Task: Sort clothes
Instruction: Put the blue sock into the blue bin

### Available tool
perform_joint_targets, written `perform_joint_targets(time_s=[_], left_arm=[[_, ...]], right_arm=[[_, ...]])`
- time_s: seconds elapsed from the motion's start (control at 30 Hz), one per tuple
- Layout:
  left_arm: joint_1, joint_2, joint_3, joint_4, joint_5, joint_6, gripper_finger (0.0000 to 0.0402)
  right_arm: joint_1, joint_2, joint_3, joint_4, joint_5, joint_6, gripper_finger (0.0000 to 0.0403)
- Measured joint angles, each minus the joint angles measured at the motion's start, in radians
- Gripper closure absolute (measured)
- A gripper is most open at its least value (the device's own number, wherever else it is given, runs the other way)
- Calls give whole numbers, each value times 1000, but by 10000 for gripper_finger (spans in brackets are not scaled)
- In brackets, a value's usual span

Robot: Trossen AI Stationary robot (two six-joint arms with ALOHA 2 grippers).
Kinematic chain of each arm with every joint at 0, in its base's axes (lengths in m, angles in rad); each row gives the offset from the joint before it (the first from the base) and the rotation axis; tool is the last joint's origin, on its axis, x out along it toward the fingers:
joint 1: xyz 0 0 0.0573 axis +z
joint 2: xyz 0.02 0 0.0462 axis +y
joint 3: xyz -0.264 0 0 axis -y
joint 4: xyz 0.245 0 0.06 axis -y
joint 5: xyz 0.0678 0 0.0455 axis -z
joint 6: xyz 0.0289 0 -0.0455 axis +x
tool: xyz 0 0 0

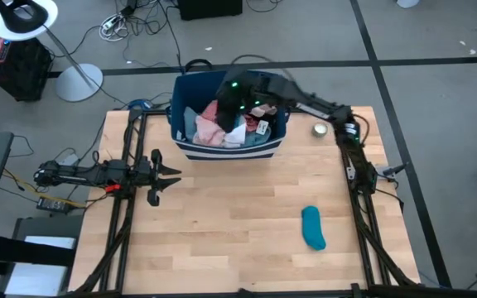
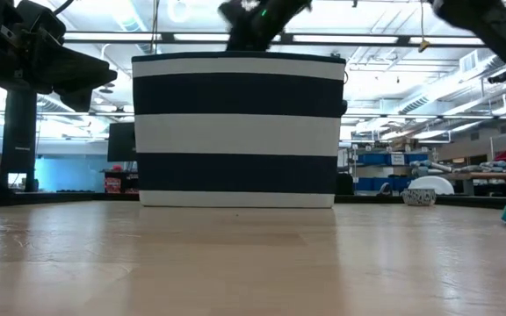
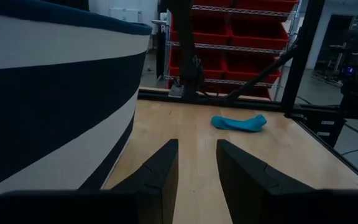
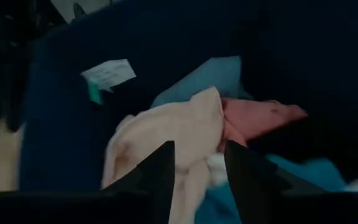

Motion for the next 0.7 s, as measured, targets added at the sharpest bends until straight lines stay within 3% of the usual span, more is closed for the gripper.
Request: perform_joint_targets(time_s=[0.37,0.5,0.7], left_arm=[[0,0,0,0,0,0,287],[0,0,0,0,0,0,287],[0,0,0,0,0,0,287]], right_arm=[[45,-246,0,-240,60,1,270],[116,-324,-7,-347,192,22,270],[272,-454,-129,-426,388,124,270]])
